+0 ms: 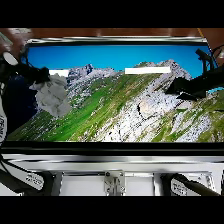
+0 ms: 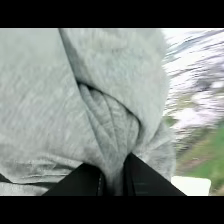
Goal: Fold the shirts.
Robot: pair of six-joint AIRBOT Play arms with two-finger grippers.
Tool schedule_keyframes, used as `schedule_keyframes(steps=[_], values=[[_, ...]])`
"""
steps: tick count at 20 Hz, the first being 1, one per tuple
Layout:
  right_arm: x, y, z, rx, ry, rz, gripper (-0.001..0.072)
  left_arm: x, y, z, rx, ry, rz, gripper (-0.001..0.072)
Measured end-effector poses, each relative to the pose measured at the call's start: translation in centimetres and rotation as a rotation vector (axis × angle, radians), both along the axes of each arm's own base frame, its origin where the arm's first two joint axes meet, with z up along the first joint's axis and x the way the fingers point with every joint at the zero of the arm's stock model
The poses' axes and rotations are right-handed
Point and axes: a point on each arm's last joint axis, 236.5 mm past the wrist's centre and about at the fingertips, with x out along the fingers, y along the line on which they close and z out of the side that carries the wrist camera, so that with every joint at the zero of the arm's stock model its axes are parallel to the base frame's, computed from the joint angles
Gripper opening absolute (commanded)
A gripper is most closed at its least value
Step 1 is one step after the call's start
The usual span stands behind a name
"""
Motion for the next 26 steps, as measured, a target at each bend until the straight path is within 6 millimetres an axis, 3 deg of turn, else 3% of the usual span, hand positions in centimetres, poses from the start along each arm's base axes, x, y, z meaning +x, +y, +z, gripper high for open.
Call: schedule_keyframes(steps=[2, 3, 6, 8, 10, 12, 15, 19, 23, 24, 25, 26], values=[[0.5, 0.0, 0.4, -0.012, -0.041, 0.028, 0.0671, -0.8, -3.6, 9.3, 0.022, -0.187, -0.099, 0.0041], [0.6, -0.1, 1.0, -0.021, -0.070, 0.044, 0.0670, -2.3, -5.6, 14.2, 0.033, -0.281, -0.148, 0.0042], [0.9, -0.3, 5.2, -0.064, -0.212, 0.067, 0.0671, -9.2, -11.4, 25.8, 0.036, -0.514, -0.280, 0.0042], [0.4, -0.4, 9.5, -0.094, -0.338, 0.073, 0.0671, -14.5, -15.0, 30.6, 0.004, -0.612, -0.368, 0.0042], [-1.1, -0.2, 13.6, -0.120, -0.446, 0.075, 0.0671, -19.1, -18.4, 32.5, -0.043, -0.635, -0.464, 0.0042], [-3.7, 0.1, 16.1, -0.137, -0.493, 0.087, 0.0671, -22.7, -21.9, 31.9, -0.088, -0.596, -0.580, 0.0042], [-7.9, 0.4, 16.6, -0.159, -0.444, 0.116, 0.0671, -25.5, -26.9, 27.8, -0.123, -0.476, -0.730, 0.0042], [-11.3, 0.1, 16.0, -0.178, -0.362, 0.114, 0.0671, -28.0, -34.5, 18.1, -0.146, -0.268, -0.890, 0.0041], [-12.1, -0.3, 15.4, -0.188, -0.322, 0.096, 0.0671, -31.6, -41.0, 6.6, -0.191, -0.030, -0.977, 0.0067], [-12.1, -0.5, 15.2, -0.192, -0.312, 0.087, 0.0671, -32.3, -42.2, 4.3, -0.206, 0.021, -0.982, 0.0322], [-12.1, -0.7, 14.8, -0.197, -0.298, 0.081, 0.0671, -32.8, -43.1, 2.5, -0.220, 0.067, -0.983, 0.0656], [-12.0, -0.9, 14.2, -0.198, -0.279, 0.078, 0.0671, -32.6, -43.6, 1.3, -0.233, 0.091, -0.972, 0.0718]])
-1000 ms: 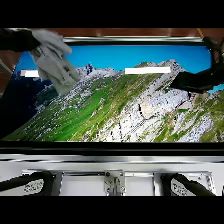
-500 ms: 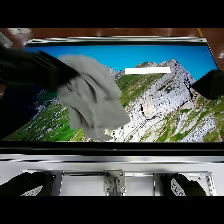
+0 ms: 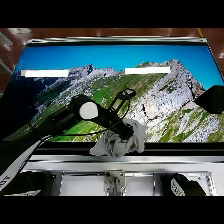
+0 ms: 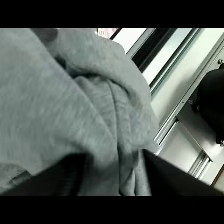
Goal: Fold the shirts.
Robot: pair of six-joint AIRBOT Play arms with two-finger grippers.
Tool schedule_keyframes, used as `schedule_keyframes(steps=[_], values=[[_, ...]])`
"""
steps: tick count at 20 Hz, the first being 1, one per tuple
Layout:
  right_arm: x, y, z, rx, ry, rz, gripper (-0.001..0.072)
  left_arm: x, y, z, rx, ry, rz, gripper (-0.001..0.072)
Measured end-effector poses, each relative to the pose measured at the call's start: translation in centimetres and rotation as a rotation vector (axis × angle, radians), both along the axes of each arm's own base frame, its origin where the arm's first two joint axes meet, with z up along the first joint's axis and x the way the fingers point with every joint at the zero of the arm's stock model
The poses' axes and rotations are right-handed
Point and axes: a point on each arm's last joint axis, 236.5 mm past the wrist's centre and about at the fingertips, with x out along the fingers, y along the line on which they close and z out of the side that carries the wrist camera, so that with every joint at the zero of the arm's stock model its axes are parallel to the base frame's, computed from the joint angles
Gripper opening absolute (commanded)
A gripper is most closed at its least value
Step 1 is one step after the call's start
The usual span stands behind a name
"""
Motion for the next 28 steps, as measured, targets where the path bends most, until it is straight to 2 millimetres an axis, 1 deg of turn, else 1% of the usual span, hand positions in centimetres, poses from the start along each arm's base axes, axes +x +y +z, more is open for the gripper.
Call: schedule_keyframes(steps=[1, 2, 3, 4, 5, 6, 7, 8, 9, 10, 11, 12, 13, 15, 16, 18, 19, 21, 22, 24, 28], values=[[0.1, -0.1, -0.8, 0.001, 0.023, -0.008, 0.0671, 0.7, -0.1, -0.5, 0.000, 0.019, 0.016, 0.0718], [0.3, -0.3, -1.6, 0.002, 0.041, -0.013, 0.0671, 1.9, 0.2, -0.3, -0.010, 0.027, 0.042, 0.0717], [0.6, -0.4, -2.5, 0.002, 0.059, -0.013, 0.0671, 3.5, 0.8, 0.6, -0.022, 0.031, 0.072, 0.0716], [0.8, -0.4, -3.6, 0.001, 0.081, -0.008, 0.0671, 5.3, 2.2, 1.6, -0.026, 0.035, 0.104, 0.0715], [1.1, -0.6, -5.0, -0.002, 0.113, -0.003, 0.0671, 7.1, 3.9, 2.8, -0.029, 0.035, 0.137, 0.0707], [1.3, -0.7, -6.5, -0.007, 0.150, 0.006, 0.0671, 8.9, 6.3, 4.2, -0.027, 0.036, 0.178, 0.0695], [1.3, -0.9, -8.0, -0.012, 0.193, 0.014, 0.0671, 10.2, 9.0, 5.2, -0.015, 0.040, 0.217, 0.0695], [1.5, -1.1, -9.7, -0.016, 0.236, 0.022, 0.0671, 11.3, 12.3, 5.8, 0.012, 0.047, 0.262, 0.0695], [1.4, -1.3, -11.3, -0.018, 0.281, 0.028, 0.0671, 11.9, 15.3, 6.1, 0.036, 0.054, 0.306, 0.0693], [1.5, -1.3, -12.8, -0.017, 0.319, 0.034, 0.0671, 11.9, 18.4, 6.0, 0.066, 0.073, 0.347, 0.0627], [1.5, -1.4, -14.4, -0.013, 0.354, 0.037, 0.0670, 11.4, 21.0, 5.3, 0.095, 0.100, 0.381, 0.0591], [1.5, -1.4, -15.9, -0.008, 0.389, 0.041, 0.0670, 10.3, 23.2, 4.1, 0.124, 0.137, 0.409, 0.0592], [1.4, -1.3, -17.3, -0.002, 0.419, 0.048, 0.0670, 8.8, 24.8, 2.6, 0.149, 0.182, 0.422, 0.0595], [1.0, -1.0, -20.0, 0.018, 0.488, 0.066, 0.0670, 4.8, 27.1, -1.7, 0.199, 0.299, 0.444, 0.0608], [0.8, -0.7, -21.1, 0.034, 0.521, 0.078, 0.0670, 3.0, 27.7, -3.9, 0.212, 0.353, 0.457, 0.0607], [0.5, 0.1, -23.2, 0.075, 0.576, 0.095, 0.0670, -0.3, 27.8, -8.1, 0.208, 0.460, 0.493, 0.0609], [0.3, 0.6, -24.0, 0.100, 0.605, 0.102, 0.0670, -1.7, 27.4, -9.8, 0.189, 0.508, 0.516, 0.0609], [0.4, 1.4, -25.1, 0.145, 0.632, 0.112, 0.0670, -3.4, 26.6, -12.3, 0.153, 0.564, 0.565, 0.0609], [0.5, 1.7, -25.5, 0.160, 0.640, 0.115, 0.0670, -3.7, 26.1, -13.2, 0.136, 0.570, 0.588, 0.0609], [0.8, 2.1, -26.0, 0.180, 0.638, 0.113, 0.0644, -3.9, 25.2, -14.5, 0.113, 0.567, 0.620, 0.0609], [1.6, 2.3, -26.6, 0.194, 0.618, 0.105, 0.0644, -3.4, 23.0, -16.2, 0.076, 0.554, 0.662, 0.0609]])
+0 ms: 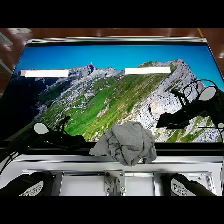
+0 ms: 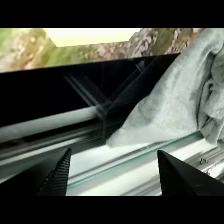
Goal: Fold the shirts.
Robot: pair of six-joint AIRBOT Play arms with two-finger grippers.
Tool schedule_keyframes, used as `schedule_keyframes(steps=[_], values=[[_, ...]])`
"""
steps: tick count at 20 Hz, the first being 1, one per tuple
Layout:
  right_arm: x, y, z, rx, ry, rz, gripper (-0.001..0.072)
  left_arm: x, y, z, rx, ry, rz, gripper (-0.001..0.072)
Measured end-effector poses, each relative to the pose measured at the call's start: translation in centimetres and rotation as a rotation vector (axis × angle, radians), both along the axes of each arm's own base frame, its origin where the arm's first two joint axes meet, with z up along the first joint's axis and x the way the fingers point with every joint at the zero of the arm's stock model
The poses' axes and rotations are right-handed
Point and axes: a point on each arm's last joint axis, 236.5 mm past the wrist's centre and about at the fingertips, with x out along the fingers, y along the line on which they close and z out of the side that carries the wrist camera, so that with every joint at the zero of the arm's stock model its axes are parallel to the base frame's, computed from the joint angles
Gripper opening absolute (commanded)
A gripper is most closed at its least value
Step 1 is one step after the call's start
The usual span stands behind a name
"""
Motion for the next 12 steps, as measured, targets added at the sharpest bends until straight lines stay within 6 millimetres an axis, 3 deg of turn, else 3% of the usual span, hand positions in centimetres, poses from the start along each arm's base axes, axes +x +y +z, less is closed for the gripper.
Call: schedule_keyframes(steps=[5, 12], values=[[0.3, -0.2, -0.3, -0.011, -0.007, -0.013, 0.0645, -0.2, -2.6, -1.4, -0.031, 0.018, 0.015, 0.0608], [0.2, -2.4, -1.1, -0.111, 0.007, -0.030, 0.0675, 0.1, -5.9, -1.8, -0.075, -0.001, 0.062, 0.0585]])
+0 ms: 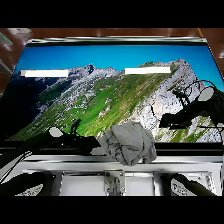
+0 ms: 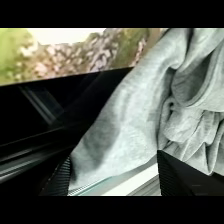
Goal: Fold the shirts.
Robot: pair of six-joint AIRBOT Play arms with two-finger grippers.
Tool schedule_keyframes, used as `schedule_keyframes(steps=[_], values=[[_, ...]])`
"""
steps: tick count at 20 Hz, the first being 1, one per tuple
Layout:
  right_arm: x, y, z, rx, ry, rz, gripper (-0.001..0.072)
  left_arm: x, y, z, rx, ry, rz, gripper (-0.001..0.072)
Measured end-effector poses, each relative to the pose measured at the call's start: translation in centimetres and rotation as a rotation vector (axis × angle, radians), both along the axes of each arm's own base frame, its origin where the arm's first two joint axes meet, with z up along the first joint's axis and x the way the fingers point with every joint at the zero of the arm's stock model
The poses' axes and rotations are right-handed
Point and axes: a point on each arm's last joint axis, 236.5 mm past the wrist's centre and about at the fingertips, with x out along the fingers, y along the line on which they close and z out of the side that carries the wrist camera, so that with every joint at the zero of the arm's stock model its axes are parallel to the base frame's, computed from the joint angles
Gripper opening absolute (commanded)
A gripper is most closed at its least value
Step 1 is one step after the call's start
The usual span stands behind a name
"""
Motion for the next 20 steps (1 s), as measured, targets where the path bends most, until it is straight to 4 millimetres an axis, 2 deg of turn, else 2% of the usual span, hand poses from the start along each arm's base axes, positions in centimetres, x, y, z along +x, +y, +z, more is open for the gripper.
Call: schedule_keyframes(steps=[1, 2, 3, 4, 8, 11, 16, 17, 19, 20], values=[[-0.1, -0.7, -0.3, -0.026, 0.009, -0.008, 0.0674, 0.0, -0.4, 0.0, -0.005, -0.002, 0.006, 0.0581], [-0.3, -1.1, -0.5, -0.040, 0.018, -0.017, 0.0674, -0.1, -0.8, 0.0, -0.008, -0.004, 0.008, 0.0448], [-0.6, -1.5, -0.9, -0.040, 0.032, -0.033, 0.0674, -0.2, -0.9, -0.2, -0.005, -0.005, 0.009, 0.0213], [-1.0, -1.6, -1.4, -0.026, 0.050, -0.055, 0.0674, -0.2, -1.0, -0.4, 0.001, -0.006, 0.009, 0.0044], [-3.3, -0.4, -3.3, 0.133, 0.122, -0.146, 0.0674, -0.5, -1.6, -0.1, -0.017, 0.007, 0.005, 0.0042], [-4.8, 0.1, -5.9, 0.173, 0.165, -0.206, 0.0674, -0.9, -2.1, 0.4, -0.038, 0.007, -0.029, 0.0042], [-4.4, 3.4, -9.3, 0.255, 0.179, -0.222, 0.0670, -1.7, -2.6, 1.3, -0.068, 0.020, -0.087, 0.0042], [-4.2, 3.9, -9.9, 0.260, 0.180, -0.229, 0.0560, -1.8, -2.6, 1.5, -0.073, 0.022, -0.094, 0.0042], [-4.1, 4.4, -10.8, 0.255, 0.184, -0.232, 0.0099, -1.7, -2.6, 1.8, -0.082, 0.018, -0.095, 0.0042], [-3.6, 4.6, -11.1, 0.256, 0.172, -0.243, 0.0057, -1.4, -2.5, 2.0, -0.087, 0.011, -0.092, 0.0041]])
